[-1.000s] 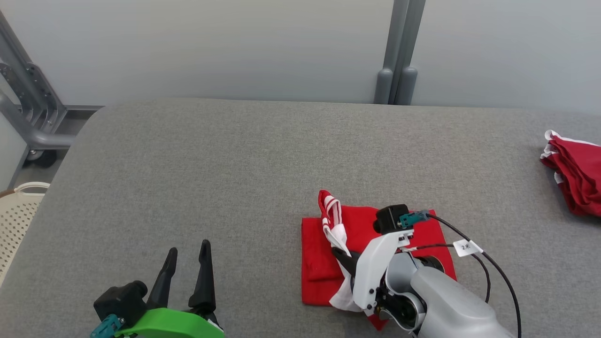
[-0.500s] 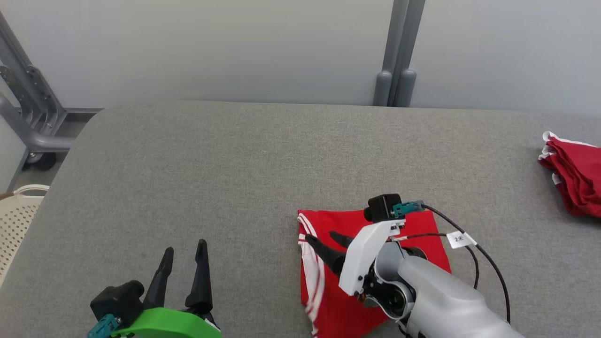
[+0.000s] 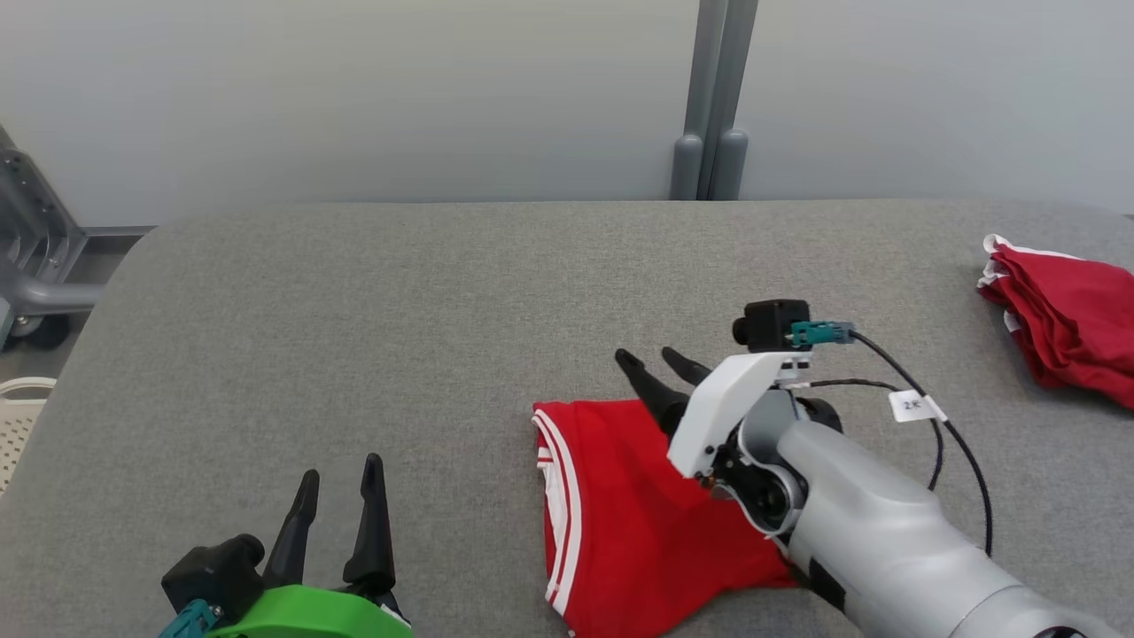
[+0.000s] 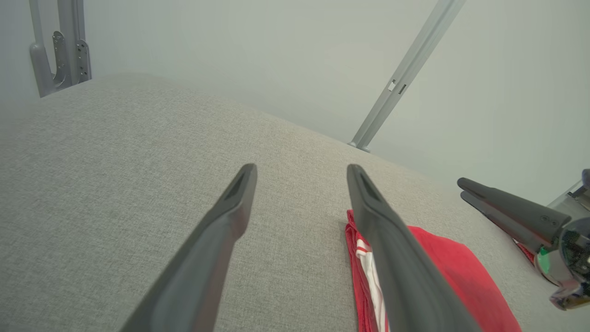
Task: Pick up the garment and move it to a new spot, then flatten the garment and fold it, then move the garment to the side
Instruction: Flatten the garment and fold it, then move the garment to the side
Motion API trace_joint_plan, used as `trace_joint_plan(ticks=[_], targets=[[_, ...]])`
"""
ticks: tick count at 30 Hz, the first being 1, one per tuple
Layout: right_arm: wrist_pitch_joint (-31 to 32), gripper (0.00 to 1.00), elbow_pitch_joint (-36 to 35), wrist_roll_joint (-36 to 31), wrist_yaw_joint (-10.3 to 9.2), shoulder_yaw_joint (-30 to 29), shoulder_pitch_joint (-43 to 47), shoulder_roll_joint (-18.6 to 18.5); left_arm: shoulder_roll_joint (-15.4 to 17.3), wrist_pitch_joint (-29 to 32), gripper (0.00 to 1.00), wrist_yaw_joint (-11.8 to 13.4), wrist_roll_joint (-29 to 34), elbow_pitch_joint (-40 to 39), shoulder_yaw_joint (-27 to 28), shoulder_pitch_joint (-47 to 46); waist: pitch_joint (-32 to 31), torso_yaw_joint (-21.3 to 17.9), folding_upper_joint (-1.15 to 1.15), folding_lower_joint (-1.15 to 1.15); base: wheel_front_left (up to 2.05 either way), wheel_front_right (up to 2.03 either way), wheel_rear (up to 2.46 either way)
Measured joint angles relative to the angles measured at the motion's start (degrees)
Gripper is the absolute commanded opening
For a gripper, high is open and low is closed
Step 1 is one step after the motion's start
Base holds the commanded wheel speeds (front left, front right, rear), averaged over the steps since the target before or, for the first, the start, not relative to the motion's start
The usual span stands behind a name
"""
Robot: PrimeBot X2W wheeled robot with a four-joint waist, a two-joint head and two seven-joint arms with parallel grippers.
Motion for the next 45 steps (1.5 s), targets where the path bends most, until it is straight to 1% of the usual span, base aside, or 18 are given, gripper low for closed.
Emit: trace_joint_plan(ticks=[2, 5, 11, 15, 18, 23, 27, 34, 35, 36, 38, 39, 40, 41, 45], targets=[[-0.2, 1.0, 0.5, -0.4, 0.0, -0.6, 0.0, -1.8, 0.0, 0.0, 1.0, 0.0, 0.0, -0.2, 0.0, 0.2, 0.0, -0.6, 0.0, 0.0, 0.0, 0.0, 0.0], [-0.1, 1.0, 0.4, -0.7, 0.0, -1.5, 0.8, -5.8, -0.1, -0.1, 1.0, 0.0, 0.0, -0.3, -0.1, 0.2, 0.1, -1.5, 0.0, 0.0, 0.0, 0.0, 0.0], [1.9, 1.0, -2.0, -1.4, 0.0, -1.8, 5.0, -13.5, -0.1, -0.2, 1.0, 0.1, 0.0, -0.5, 0.0, 0.3, 0.6, -3.0, 0.0, 0.0, 0.0, 0.0, 0.0], [4.0, 1.0, -4.3, -1.8, 0.0, -1.5, 8.6, -17.1, -0.1, -0.3, 1.0, 0.0, 0.0, -0.5, 0.1, 0.3, 1.3, -3.4, 0.0, 0.0, 0.0, 0.0, 0.0], [5.6, 1.0, -6.5, -1.0, 0.0, -1.6, 11.1, -18.2, 0.0, -0.3, 1.0, 0.0, 0.0, -0.5, 0.0, 0.3, 1.7, -3.4, 0.0, 0.0, 0.0, 0.0, 0.0], [6.7, 1.0, -8.7, -0.1, 0.0, -2.3, 12.8, -18.5, 0.1, -0.2, 1.0, 0.0, 0.0, -0.4, 0.0, 0.0, 2.4, -2.9, 0.0, 0.0, 0.0, 0.0, 0.0], [7.4, 1.0, -8.7, 0.0, 0.0, -2.8, 13.1, -17.8, 0.1, 0.0, 1.0, 0.0, 0.0, -0.3, -0.1, -0.6, 2.9, -1.9, 0.0, 0.0, 0.0, 0.0, 0.0], [10.9, 1.0, -7.7, 1.3, 0.0, -2.8, 13.0, -17.2, 0.4, 0.1, 1.0, 0.0, 0.0, -0.4, 0.0, -0.8, 3.9, 0.4, 0.0, 0.0, 0.0, 0.0, 0.0], [11.3, 0.79, -7.6, 1.4, 0.0, -2.7, 12.9, -17.2, 0.4, 0.1, 1.0, 0.0, 0.0, -0.4, 0.0, -0.8, 4.0, 0.7, 0.0, 0.0, 0.0, 0.0, 0.0], [11.5, 0.48, -7.6, 1.5, 0.0, -2.5, 12.7, -17.3, 0.4, 0.1, 1.0, 0.0, 0.0, -0.3, 0.0, -0.8, 4.0, 1.0, 0.0, 0.0, 0.0, 0.0, 0.0], [12.0, 0.26, -8.1, 1.9, 0.0, -2.1, 12.5, -17.3, 0.4, 0.1, 1.0, 0.0, 0.0, -0.3, 0.1, -0.8, 4.2, 1.5, 0.0, 0.0, 0.0, 0.0, 0.0], [12.0, 0.26, -8.2, 2.0, 0.0, -2.0, 12.4, -17.3, 0.4, 0.1, 1.0, 0.0, 0.0, -0.3, 0.1, -0.8, 4.3, 1.6, 0.0, 0.0, 0.0, 0.0, 0.0], [12.0, 0.16, -8.4, 2.1, 0.0, -1.8, 12.3, -17.3, 0.4, 0.0, 1.0, 0.0, 0.0, -0.2, 0.1, -0.8, 4.3, 1.7, 0.0, 0.0, 0.0, 0.0, 0.0], [11.7, 0.0, -8.5, 2.1, 0.0, -1.6, 12.3, -17.3, 0.3, 0.0, 1.0, 0.0, 0.0, -0.1, 0.1, -0.8, 4.3, 1.7, 0.0, 0.0, 0.0, 0.0, 0.0], [10.8, 0.0, -9.0, 2.3, 0.0, -1.3, 12.1, -17.2, 0.2, -0.1, 1.0, 0.0, -0.1, 0.0, 0.2, -0.8, 4.1, 1.4, 0.0, 0.0, 0.0, 0.0, 0.0]])
